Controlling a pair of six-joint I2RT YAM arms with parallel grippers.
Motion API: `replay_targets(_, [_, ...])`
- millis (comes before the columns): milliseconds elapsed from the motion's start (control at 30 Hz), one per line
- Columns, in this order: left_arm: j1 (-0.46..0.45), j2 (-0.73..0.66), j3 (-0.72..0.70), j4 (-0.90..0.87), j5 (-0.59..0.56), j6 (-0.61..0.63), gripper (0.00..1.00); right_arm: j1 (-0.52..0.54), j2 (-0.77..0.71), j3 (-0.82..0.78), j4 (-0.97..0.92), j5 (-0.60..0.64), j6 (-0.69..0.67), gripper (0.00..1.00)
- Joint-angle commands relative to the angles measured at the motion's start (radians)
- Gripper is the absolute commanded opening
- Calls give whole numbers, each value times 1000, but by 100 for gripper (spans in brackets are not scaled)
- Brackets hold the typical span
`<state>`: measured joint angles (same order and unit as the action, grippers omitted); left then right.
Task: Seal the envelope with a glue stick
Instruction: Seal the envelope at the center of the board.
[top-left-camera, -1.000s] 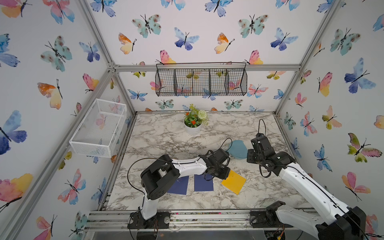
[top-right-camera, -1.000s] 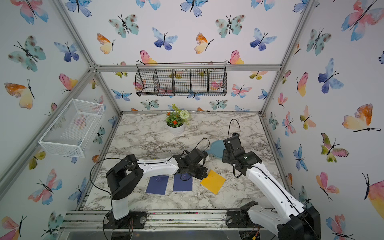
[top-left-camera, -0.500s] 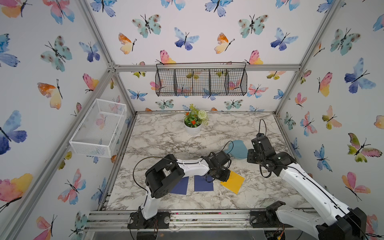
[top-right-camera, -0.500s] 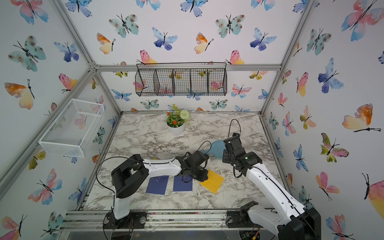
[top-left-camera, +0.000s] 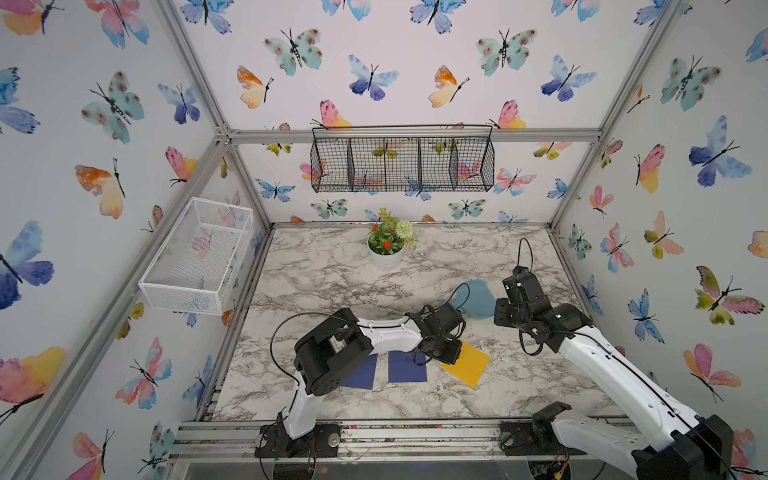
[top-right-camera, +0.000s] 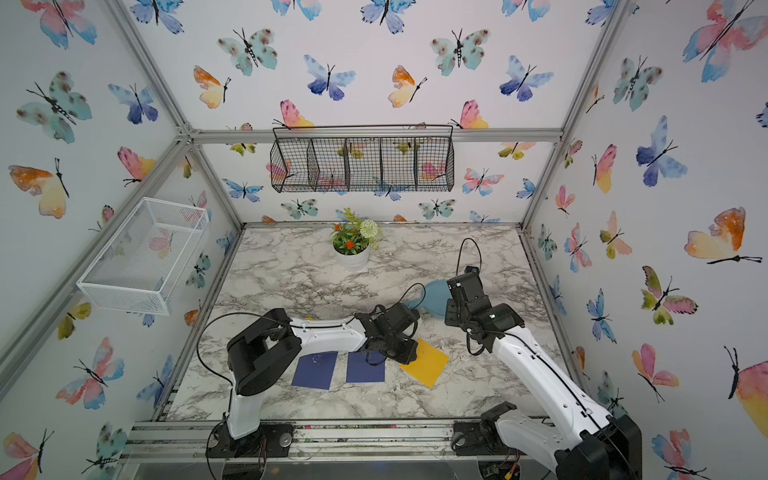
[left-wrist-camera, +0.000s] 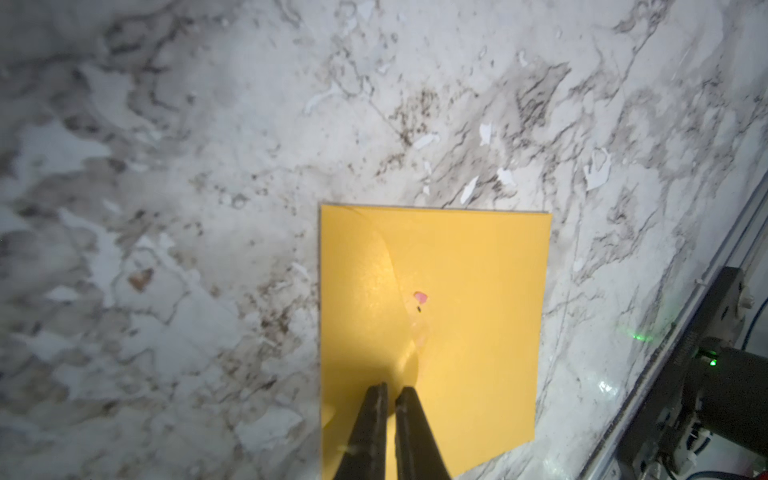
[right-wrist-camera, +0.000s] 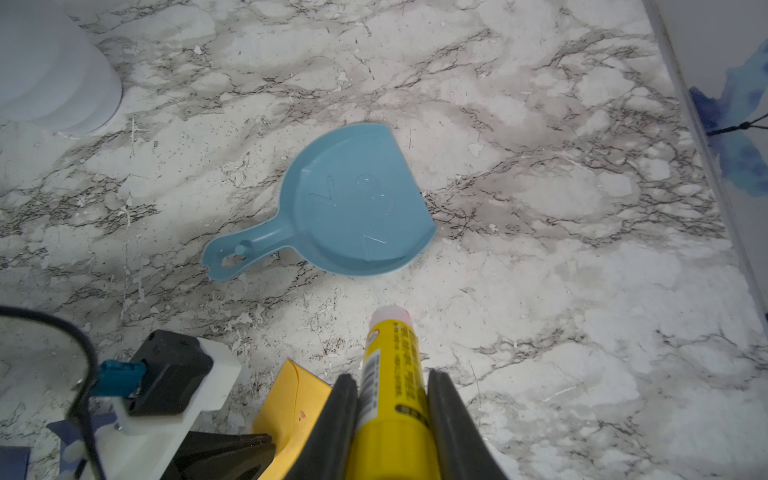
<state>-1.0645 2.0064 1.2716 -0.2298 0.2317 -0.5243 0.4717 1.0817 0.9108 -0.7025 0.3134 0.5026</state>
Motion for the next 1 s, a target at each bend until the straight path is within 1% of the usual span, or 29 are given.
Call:
replay_targets(0, [-38,65,36,-130,-123,51,9,-4,-13,-7,-14,6,-15,3])
replay_targets(133, [-58,96,60,-190,-197,69,6,-4,-15,0,-23,16,-20,3])
replay_targets(400, [-107,165,126,-325,-336,100,5,-4,-21,14,-34,44,-34,3])
replay_targets(567, [-118,190,132,-359,-375,106,7,-5,-21,26,-38,60,-41,3])
replay_targets(700, [-123,210,140,-391,-408,116,3,-5,-25,35,-44,77,-48,3])
replay_targets(967, [-148,264,172,-457,-475,128,4,-16,-29,52,-52,95,-65,3])
